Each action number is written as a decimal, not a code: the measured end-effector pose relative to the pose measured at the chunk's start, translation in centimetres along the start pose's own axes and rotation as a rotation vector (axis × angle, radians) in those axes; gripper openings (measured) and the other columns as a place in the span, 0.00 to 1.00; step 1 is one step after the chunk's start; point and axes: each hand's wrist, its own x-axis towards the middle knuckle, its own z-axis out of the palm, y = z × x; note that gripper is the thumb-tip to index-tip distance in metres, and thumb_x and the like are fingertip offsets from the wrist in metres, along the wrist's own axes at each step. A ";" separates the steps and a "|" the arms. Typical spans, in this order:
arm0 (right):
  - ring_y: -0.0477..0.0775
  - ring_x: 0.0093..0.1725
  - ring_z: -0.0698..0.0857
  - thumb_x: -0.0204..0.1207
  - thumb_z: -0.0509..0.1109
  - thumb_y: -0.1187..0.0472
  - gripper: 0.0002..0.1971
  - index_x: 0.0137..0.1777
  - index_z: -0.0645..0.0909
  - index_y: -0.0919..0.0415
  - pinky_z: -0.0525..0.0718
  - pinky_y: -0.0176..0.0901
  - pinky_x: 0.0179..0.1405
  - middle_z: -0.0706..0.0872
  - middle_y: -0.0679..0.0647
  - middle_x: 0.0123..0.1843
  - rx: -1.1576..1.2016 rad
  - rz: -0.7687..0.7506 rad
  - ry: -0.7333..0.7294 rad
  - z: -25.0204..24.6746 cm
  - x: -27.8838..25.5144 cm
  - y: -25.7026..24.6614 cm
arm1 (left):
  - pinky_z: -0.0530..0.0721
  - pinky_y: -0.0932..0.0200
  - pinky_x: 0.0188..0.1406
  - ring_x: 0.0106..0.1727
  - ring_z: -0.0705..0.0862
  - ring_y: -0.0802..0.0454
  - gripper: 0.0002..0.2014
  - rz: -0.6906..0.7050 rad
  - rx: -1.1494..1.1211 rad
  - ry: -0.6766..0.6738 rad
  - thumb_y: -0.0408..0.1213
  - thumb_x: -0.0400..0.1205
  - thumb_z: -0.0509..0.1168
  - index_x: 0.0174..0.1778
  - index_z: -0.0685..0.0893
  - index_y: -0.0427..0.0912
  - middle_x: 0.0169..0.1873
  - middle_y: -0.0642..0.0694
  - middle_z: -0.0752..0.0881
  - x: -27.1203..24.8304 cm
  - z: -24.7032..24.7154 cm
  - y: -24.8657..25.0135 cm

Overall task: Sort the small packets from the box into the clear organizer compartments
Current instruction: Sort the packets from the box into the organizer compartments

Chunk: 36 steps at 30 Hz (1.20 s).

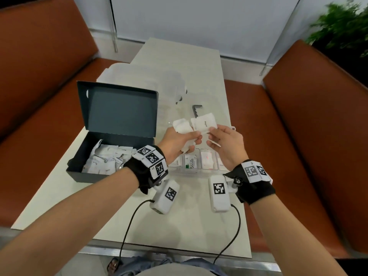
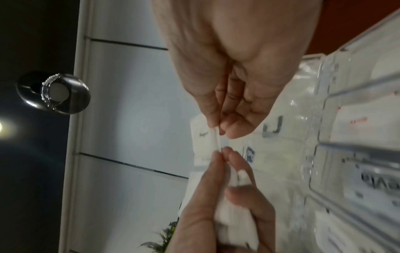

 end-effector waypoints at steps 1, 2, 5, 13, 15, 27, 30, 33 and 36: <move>0.46 0.31 0.83 0.77 0.71 0.71 0.02 0.46 0.83 0.64 0.85 0.38 0.34 0.86 0.54 0.35 -0.011 -0.009 0.013 -0.9 0.3 -0.4 | 0.78 0.63 0.26 0.38 0.83 0.47 0.13 -0.002 0.012 -0.013 0.25 0.80 0.70 0.60 0.83 0.33 0.41 0.37 0.86 0.0 0.5 -0.3; 0.46 0.30 0.82 0.77 0.71 0.71 0.02 0.46 0.83 0.65 0.84 0.38 0.33 0.85 0.54 0.34 -0.040 -0.024 0.024 -1.8 0.6 -0.8 | 0.78 0.62 0.26 0.39 0.83 0.47 0.11 -0.005 0.021 -0.020 0.25 0.80 0.70 0.58 0.83 0.33 0.41 0.37 0.85 0.0 1.0 -0.5; 0.45 0.29 0.79 0.76 0.70 0.71 0.04 0.49 0.85 0.67 0.85 0.38 0.32 0.85 0.55 0.35 -0.221 -0.055 0.092 -4.8 2.0 -1.7 | 0.77 0.61 0.25 0.39 0.82 0.46 0.03 -0.012 0.032 -0.012 0.27 0.80 0.70 0.48 0.83 0.35 0.39 0.38 0.85 0.2 2.0 -1.0; 0.59 0.49 0.85 0.79 0.62 0.67 0.13 0.56 0.86 0.64 0.82 0.40 0.48 0.87 0.62 0.56 -1.438 -0.094 -0.094 -8.2 3.9 -0.1 | 0.81 0.61 0.26 0.37 0.86 0.49 0.19 -0.041 0.032 0.072 0.53 0.81 0.68 0.48 0.85 0.36 0.37 0.41 0.88 0.5 3.5 -1.6; 0.60 0.48 0.84 0.78 0.60 0.69 0.14 0.57 0.85 0.64 0.83 0.44 0.47 0.84 0.63 0.57 -1.497 -0.059 -0.118 -8.1 3.9 0.8 | 0.82 0.62 0.26 0.36 0.87 0.49 0.21 -0.041 0.030 0.085 0.55 0.81 0.67 0.48 0.86 0.36 0.37 0.42 0.88 0.5 3.7 -1.8; 0.57 0.53 0.81 0.74 0.76 0.63 0.11 0.54 0.81 0.60 0.79 0.44 0.50 0.81 0.58 0.57 -1.654 -0.160 -0.324 -8.6 5.3 2.1 | 0.81 0.60 0.26 0.37 0.87 0.48 0.23 -0.063 0.012 0.098 0.57 0.81 0.66 0.48 0.85 0.36 0.39 0.41 0.88 0.0 3.6 -3.5; 0.59 0.58 0.80 0.75 0.75 0.59 0.13 0.59 0.83 0.56 0.77 0.48 0.54 0.77 0.56 0.59 -1.767 -0.265 -0.326 -8.7 5.3 2.3 | 0.82 0.60 0.25 0.36 0.88 0.49 0.23 -0.075 0.000 0.105 0.57 0.81 0.66 0.48 0.86 0.36 0.38 0.41 0.89 0.0 3.6 -3.3; 0.55 0.62 0.77 0.76 0.72 0.52 0.13 0.61 0.83 0.45 0.68 0.51 0.55 0.82 0.48 0.58 -1.915 -0.388 -0.355 -8.4 4.8 2.6 | 0.82 0.60 0.25 0.36 0.88 0.49 0.23 -0.080 -0.020 0.116 0.57 0.81 0.65 0.48 0.86 0.36 0.39 0.40 0.89 0.0 3.5 -2.9; 0.51 0.62 0.74 0.75 0.71 0.46 0.14 0.61 0.82 0.37 0.64 0.54 0.56 0.85 0.41 0.57 -2.026 -0.307 -0.359 -8.2 4.4 2.9 | 0.83 0.60 0.24 0.36 0.88 0.49 0.28 -0.102 -0.056 0.124 0.60 0.81 0.62 0.51 0.85 0.34 0.41 0.39 0.89 -0.2 3.3 -2.3</move>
